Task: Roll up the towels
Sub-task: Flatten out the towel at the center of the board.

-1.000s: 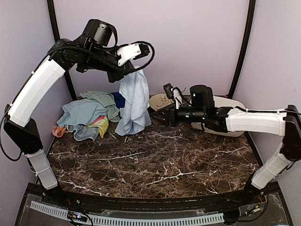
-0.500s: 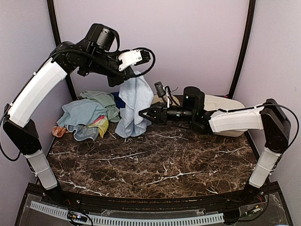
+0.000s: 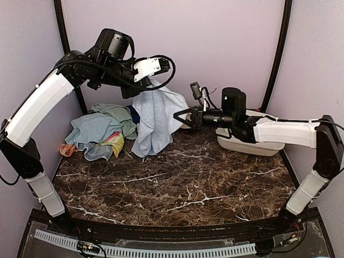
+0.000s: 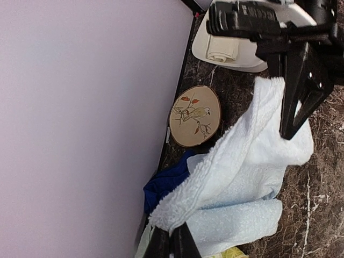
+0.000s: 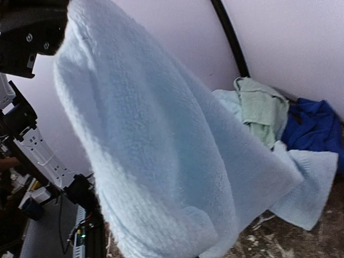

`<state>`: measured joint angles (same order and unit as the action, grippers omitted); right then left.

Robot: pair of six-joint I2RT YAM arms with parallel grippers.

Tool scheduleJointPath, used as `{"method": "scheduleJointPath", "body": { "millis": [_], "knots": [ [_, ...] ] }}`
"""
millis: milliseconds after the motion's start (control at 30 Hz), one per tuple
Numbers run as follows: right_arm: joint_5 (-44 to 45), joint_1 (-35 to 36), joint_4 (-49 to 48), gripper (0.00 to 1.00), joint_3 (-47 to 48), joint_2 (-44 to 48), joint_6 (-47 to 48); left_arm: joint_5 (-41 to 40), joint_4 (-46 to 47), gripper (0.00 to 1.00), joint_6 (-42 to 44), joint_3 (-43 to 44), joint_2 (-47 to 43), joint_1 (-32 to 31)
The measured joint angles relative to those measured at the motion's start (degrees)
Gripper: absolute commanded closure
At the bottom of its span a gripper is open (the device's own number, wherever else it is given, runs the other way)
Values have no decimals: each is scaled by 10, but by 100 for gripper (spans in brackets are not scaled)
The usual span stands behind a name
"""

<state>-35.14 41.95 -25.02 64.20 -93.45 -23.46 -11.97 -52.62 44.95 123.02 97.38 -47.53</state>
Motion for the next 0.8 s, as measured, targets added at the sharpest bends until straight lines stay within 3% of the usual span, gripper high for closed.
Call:
{"method": "scheduleJointPath", "body": {
  "millis": [167, 333, 667, 800],
  "knots": [
    [150, -22, 135, 100, 38, 115, 116, -7, 27, 100, 18, 1, 0, -4],
    [260, -24, 198, 100, 69, 240, 213, 43, 26, 100, 23, 68, 24, -35],
    [298, -26, 358, 100, 173, 267, 295, 94, 12, 100, 10, 111, 29, -76],
    [282, -26, 389, 100, 192, 244, 302, 81, 21, 100, 8, 33, -4, -76]
  ]
}}
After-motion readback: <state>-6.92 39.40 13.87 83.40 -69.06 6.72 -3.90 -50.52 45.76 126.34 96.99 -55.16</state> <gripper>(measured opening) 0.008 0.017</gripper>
